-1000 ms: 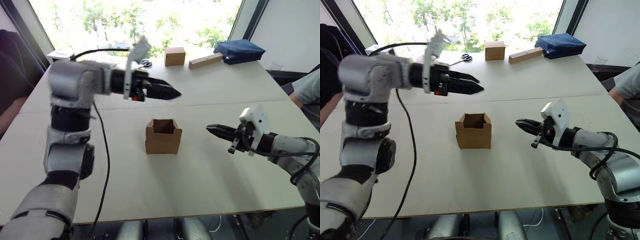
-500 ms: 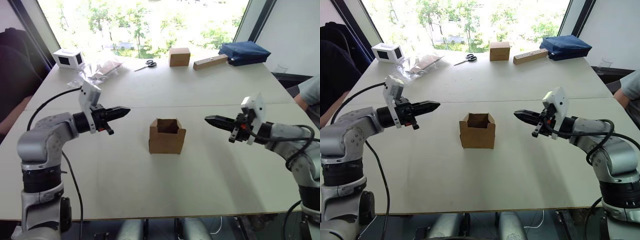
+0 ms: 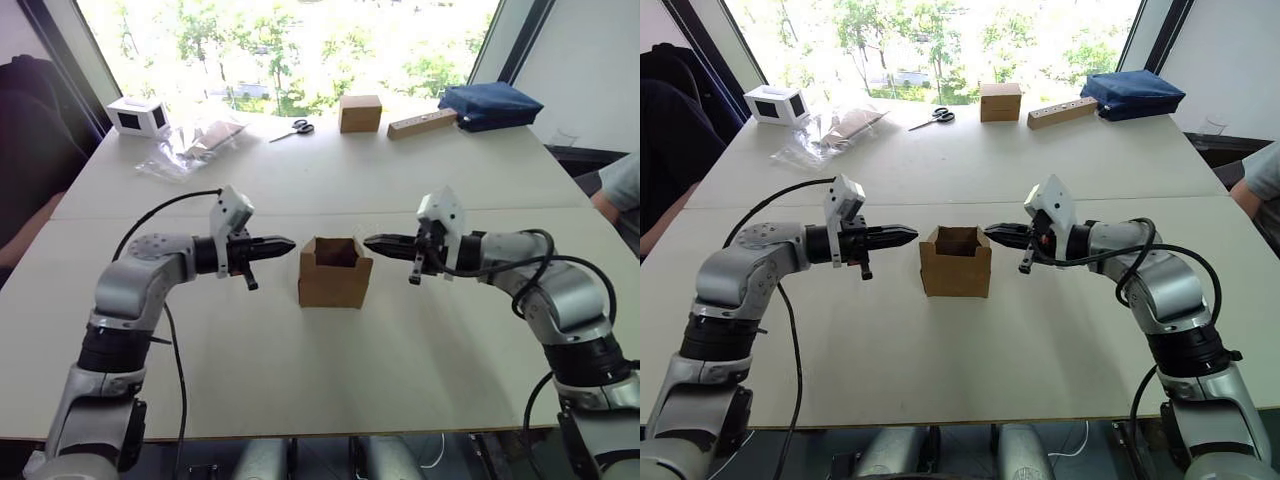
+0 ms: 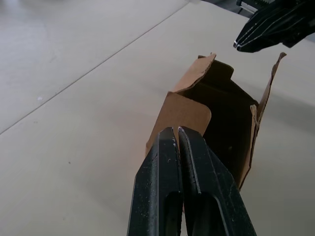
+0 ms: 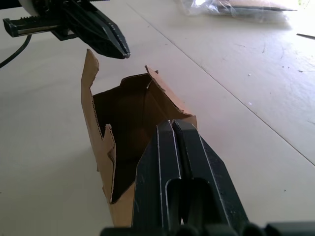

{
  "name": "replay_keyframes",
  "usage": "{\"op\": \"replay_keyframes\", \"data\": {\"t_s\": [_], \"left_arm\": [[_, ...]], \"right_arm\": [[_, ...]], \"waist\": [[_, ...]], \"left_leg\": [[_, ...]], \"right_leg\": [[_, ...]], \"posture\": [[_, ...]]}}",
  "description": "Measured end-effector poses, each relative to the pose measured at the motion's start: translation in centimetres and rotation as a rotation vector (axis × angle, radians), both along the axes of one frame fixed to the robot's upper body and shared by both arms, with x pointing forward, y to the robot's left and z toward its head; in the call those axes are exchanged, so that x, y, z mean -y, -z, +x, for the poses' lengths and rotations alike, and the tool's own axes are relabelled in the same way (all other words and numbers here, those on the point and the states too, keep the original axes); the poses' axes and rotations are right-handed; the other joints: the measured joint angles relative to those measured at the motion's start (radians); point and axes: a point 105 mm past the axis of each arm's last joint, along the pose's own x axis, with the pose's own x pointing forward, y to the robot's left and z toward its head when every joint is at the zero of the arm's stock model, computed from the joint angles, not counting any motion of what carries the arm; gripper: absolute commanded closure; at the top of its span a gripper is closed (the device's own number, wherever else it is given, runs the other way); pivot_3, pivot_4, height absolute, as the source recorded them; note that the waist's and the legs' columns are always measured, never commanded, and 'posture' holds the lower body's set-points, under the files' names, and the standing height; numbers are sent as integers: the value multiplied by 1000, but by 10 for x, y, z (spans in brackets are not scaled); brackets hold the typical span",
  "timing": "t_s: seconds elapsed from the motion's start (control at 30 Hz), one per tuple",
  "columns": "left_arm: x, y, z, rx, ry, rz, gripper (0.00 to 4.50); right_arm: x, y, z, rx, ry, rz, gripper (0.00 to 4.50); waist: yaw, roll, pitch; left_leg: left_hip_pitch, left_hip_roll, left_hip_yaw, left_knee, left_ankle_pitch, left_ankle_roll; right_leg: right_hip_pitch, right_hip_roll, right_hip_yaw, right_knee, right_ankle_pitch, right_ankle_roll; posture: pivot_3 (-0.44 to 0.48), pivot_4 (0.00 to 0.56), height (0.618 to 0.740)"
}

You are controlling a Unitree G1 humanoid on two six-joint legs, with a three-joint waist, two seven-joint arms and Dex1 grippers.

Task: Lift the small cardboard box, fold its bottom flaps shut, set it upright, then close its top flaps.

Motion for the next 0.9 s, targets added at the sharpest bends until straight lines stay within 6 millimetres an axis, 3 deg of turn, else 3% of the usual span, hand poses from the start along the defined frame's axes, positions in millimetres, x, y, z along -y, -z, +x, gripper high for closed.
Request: {"op": "replay_keyframes", "data": {"t_s": [0.63,0.9], "left_arm": [[25,33,-1,-15,91,94,4396],[30,34,5,4,88,104,4396]], "right_arm": [[-12,23,1,-23,-44,-59,4500],[-12,42,8,-49,-39,-98,4500]], "waist": [[0,0,0],[0,0,0]], "left_leg": [[0,0,0,0,0,0],[0,0,0,0,0,0]], "right_leg": [[0,0,0,0,0,0],[0,0,0,0,0,0]], "posture": [[0,150,740],[0,150,740]]}}
